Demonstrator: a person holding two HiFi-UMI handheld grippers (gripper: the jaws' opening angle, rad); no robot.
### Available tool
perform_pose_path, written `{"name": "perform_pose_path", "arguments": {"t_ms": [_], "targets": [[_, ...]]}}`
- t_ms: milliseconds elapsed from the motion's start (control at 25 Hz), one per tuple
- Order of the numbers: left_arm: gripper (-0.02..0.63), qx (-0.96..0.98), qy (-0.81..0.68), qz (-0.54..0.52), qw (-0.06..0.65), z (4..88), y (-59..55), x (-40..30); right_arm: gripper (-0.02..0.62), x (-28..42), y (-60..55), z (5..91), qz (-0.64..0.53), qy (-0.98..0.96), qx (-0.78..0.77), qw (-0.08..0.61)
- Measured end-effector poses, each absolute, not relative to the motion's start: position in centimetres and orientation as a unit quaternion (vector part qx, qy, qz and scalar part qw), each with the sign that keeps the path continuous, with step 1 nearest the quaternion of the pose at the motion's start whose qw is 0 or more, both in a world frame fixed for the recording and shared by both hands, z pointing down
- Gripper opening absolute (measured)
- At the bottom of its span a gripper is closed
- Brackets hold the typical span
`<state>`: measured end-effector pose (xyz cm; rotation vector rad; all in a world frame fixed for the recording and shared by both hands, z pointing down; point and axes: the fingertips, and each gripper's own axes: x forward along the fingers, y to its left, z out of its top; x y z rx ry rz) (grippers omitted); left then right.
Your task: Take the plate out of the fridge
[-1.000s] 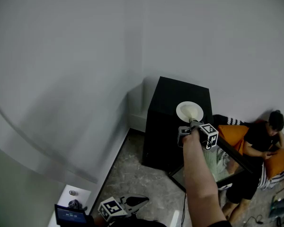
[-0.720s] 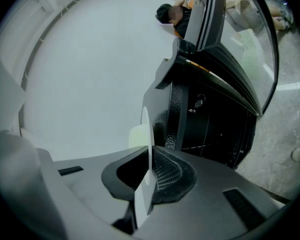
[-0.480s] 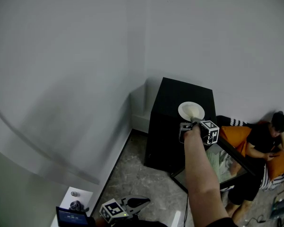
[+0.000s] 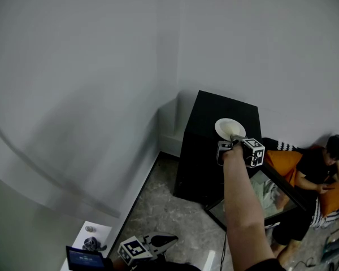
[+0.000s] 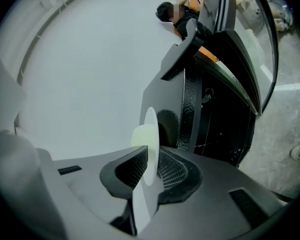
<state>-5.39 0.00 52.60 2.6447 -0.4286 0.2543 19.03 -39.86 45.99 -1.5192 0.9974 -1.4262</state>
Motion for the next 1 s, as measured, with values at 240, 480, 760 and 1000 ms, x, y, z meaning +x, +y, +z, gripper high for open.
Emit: {"name": "perform_pose_path", "arguments": {"t_ms": [240, 480, 760, 1000], "targets": [[0.006, 0.96, -0.144, 0.09, 0.222, 52.6, 0.1, -4.6, 0.078, 18.7, -39.4, 46.1, -0.569, 0.391, -0.631, 0.353], [0.006, 0.961, -0.142, 0.089, 0.221, 52.6, 0.0, -4.5, 0.204, 18.7, -40.0, 45.0, -0.545, 0.407, -0.67, 0.297], [0.006, 0.96, -0.146, 0.089, 0.222, 52.7, 0.1, -4.6, 0.23, 17.5, -39.8, 44.4, -0.508, 0.459, -0.706, 0.181], [0.006, 0.961, -0.137, 0.088, 0.221, 52.5, 0.2, -3.8, 0.233, 15.6, -39.9, 44.5, -0.418, 0.542, -0.729, 0.004]]}}
